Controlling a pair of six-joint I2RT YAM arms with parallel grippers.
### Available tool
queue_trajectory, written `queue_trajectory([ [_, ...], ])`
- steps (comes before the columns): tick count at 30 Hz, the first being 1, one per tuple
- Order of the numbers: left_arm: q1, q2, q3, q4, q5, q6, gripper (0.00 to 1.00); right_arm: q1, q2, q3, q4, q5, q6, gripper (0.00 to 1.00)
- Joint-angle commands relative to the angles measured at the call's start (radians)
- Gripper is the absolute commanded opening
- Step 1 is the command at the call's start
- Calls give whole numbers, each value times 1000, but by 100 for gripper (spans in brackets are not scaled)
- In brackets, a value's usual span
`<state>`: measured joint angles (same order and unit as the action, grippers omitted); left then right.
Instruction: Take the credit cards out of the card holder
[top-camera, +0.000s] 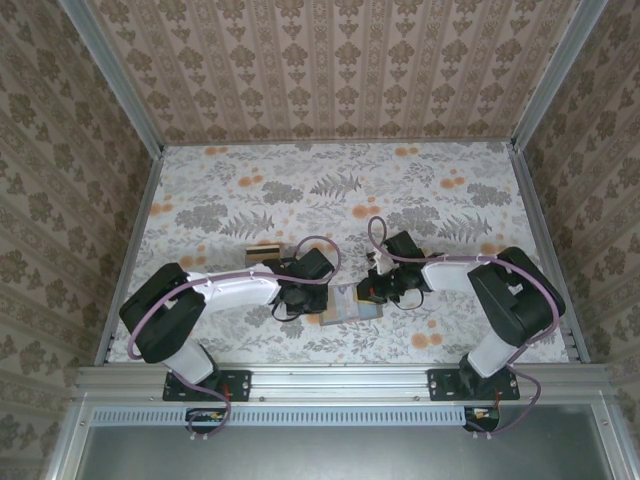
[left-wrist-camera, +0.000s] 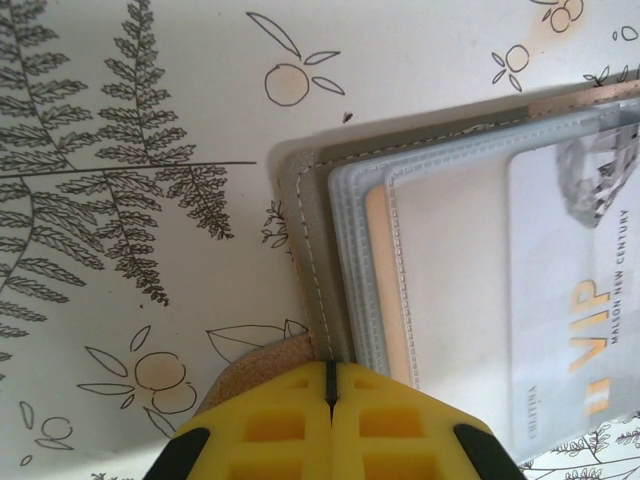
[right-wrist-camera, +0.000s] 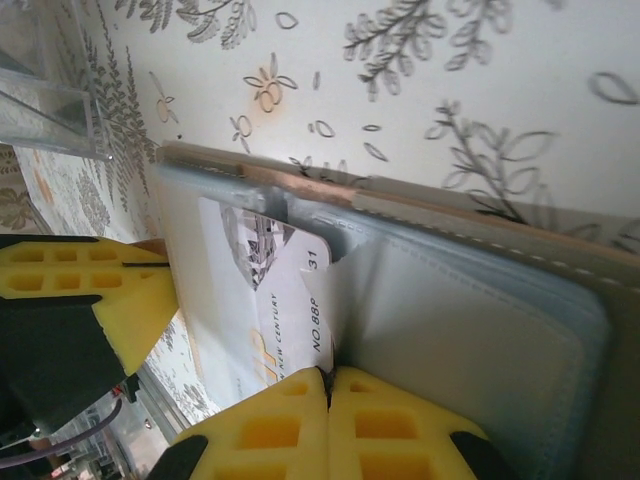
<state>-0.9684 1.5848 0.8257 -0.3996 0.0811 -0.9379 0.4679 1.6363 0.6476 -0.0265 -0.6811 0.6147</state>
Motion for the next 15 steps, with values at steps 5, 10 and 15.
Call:
queue_trajectory([
  [5, -11, 16, -31, -56, -1, 15, 0, -39, -53, -35, -100, 54, -47, 0],
  [10, -12, 17, -28, -53, 0, 19, 0, -53, -95, -42, -121, 54, -48, 0],
  [15, -10, 17, -27, -54, 0, 22, 0, -73, -154, -43, -162, 55, -52, 0],
])
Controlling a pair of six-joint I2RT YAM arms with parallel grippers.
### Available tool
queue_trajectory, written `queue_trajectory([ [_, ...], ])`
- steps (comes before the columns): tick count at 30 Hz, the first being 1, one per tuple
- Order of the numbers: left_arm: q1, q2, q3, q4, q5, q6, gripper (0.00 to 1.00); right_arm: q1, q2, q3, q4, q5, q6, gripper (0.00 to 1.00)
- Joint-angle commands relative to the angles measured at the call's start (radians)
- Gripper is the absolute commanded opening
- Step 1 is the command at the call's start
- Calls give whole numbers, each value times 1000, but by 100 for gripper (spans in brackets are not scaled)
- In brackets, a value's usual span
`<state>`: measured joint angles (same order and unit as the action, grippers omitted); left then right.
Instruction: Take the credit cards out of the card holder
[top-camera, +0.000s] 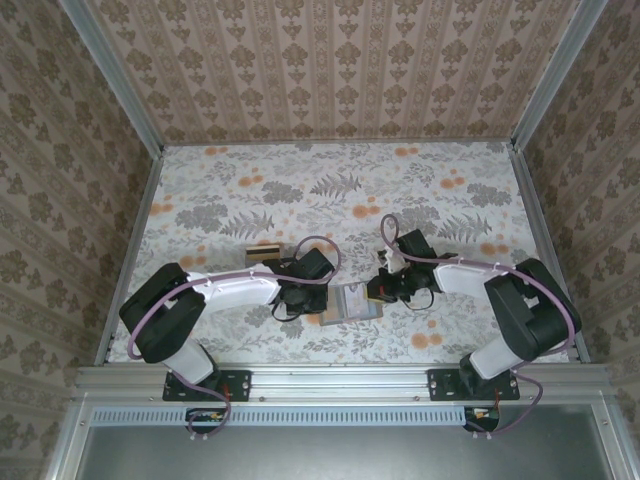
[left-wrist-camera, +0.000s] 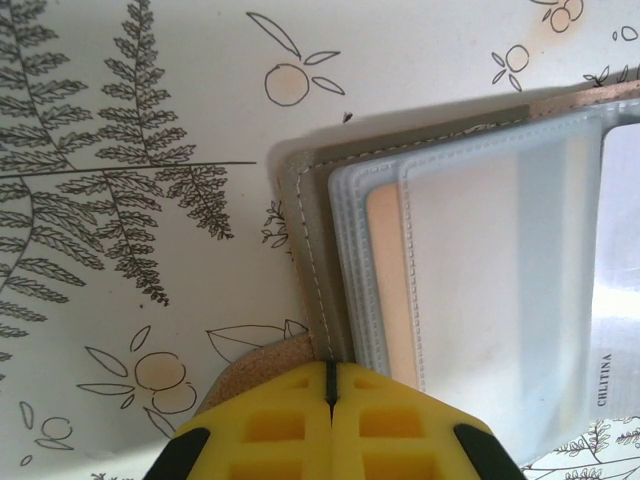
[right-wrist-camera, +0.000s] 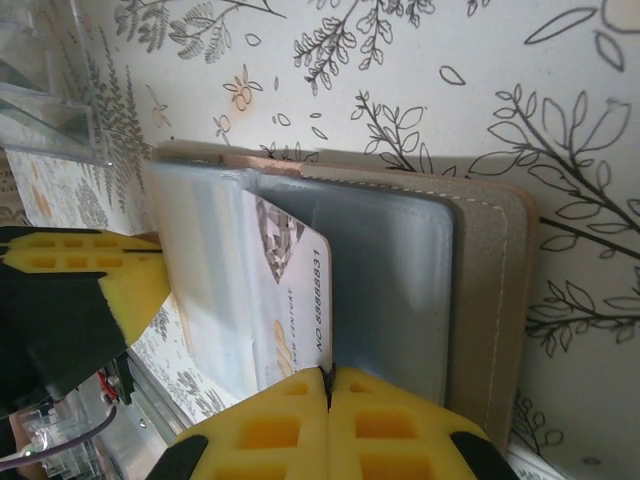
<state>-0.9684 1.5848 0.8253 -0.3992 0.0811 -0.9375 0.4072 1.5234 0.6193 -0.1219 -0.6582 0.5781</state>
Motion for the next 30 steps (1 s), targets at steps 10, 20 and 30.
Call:
queue_trajectory([
  [10, -3, -37, 16, -75, -1, 30, 0, -23, -217, 20, -188, 62, -9, 0],
  [20, 50, -273, 92, -178, -80, 10, 36, -15, -282, 173, -296, 120, -49, 0],
  [30, 234, -648, 67, -368, -218, -5, 100, 106, -153, 444, -432, 256, -231, 0],
])
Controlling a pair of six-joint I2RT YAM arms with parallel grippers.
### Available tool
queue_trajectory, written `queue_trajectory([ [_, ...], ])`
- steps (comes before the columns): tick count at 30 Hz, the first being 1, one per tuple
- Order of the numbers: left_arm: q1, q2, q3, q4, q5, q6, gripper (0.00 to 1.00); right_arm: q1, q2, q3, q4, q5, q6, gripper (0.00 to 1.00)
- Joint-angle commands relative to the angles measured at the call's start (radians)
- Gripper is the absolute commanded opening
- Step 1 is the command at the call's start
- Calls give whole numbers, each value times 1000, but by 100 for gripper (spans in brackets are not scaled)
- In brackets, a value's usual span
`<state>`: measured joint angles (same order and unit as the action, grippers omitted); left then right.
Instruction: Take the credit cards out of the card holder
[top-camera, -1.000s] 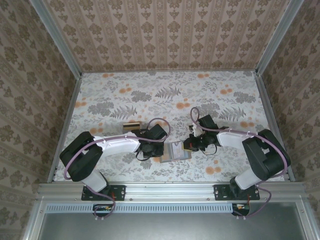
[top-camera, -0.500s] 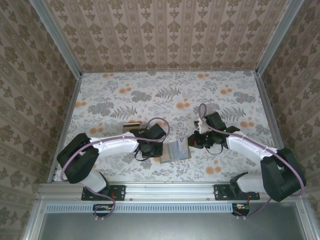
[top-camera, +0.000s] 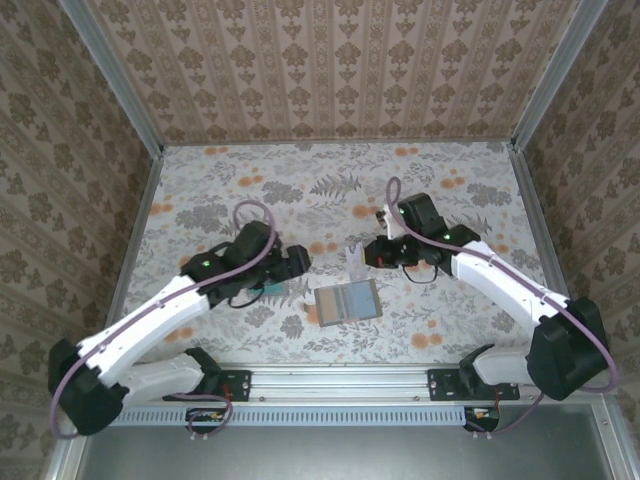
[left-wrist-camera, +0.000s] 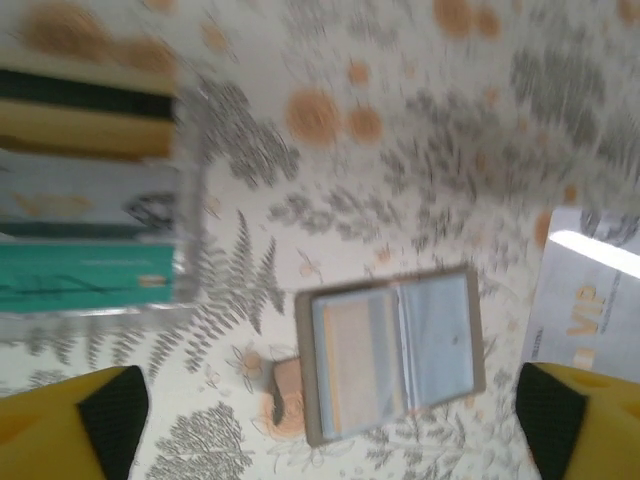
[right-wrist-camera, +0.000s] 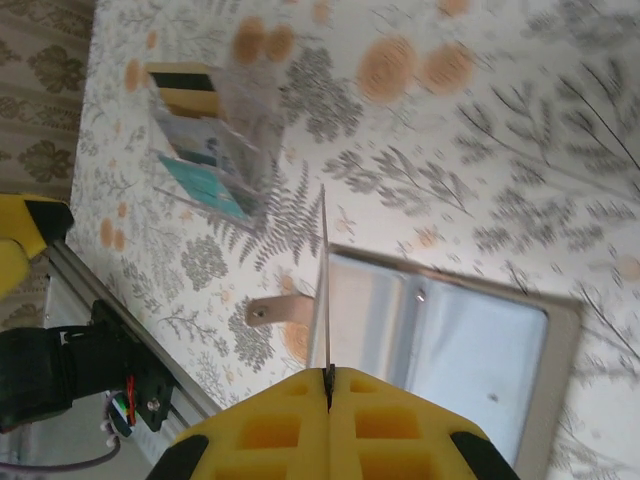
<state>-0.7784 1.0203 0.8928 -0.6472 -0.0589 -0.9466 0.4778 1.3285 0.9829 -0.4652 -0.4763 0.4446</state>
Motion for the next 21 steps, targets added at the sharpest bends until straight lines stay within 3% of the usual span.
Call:
queue_trajectory([
  [1, 66, -121, -2, -143, -89, 8, 100, 51, 55, 112, -105, 87, -121, 0],
  [6, 197, -282, -2, -271, -116, 50, 100, 146, 178, 276, -158, 143, -302, 0],
  [11, 274, -373, 25, -392, -157, 71, 100, 235, 298, 430, -221, 175, -505, 0],
  [21, 316, -463, 43, -509, -186, 72, 100, 338, 585, 766, -351, 220, -744, 0],
])
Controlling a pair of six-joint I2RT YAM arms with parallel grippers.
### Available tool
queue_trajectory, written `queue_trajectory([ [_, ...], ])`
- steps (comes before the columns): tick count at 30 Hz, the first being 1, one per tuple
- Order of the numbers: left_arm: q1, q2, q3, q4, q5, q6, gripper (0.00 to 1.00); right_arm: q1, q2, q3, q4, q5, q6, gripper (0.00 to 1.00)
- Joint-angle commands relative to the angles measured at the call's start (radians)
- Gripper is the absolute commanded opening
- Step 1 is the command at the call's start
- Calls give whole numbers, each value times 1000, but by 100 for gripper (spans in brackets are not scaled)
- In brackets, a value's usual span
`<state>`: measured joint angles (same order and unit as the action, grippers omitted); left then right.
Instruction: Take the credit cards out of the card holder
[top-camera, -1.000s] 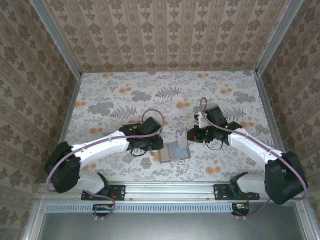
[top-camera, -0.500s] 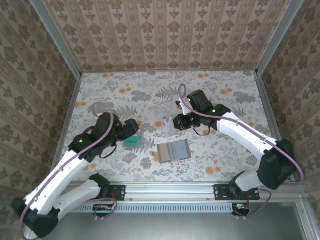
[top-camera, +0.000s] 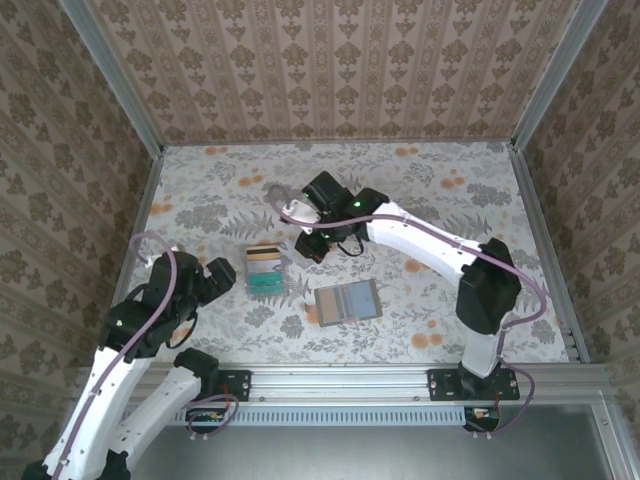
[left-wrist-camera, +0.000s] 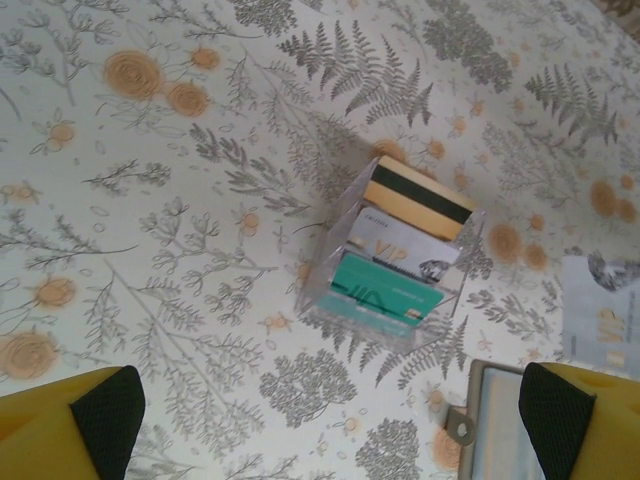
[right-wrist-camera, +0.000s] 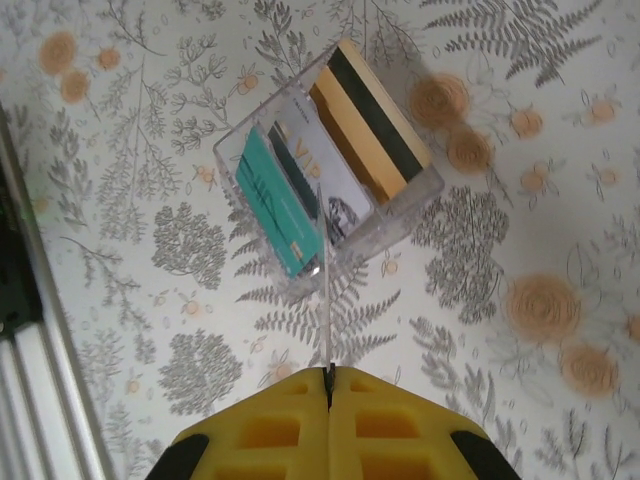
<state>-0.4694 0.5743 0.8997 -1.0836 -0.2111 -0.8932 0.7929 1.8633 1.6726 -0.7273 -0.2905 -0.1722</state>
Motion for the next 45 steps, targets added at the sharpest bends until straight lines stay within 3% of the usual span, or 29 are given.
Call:
queue_trajectory([
  [1, 6, -22, 40, -85, -43, 19, 100, 31, 68, 101, -101, 35, -150, 0],
  [9, 37, -89, 76, -211, -155, -40, 100, 94, 192, 238, -123, 80, -314, 0],
  [24, 37, -117, 73, -248, -152, -57, 100, 117, 309, 334, -54, 154, -368, 0],
  [45, 36, -119, 71, -254, -161, -53, 100, 118, 379, 359, -35, 93, -373, 0],
])
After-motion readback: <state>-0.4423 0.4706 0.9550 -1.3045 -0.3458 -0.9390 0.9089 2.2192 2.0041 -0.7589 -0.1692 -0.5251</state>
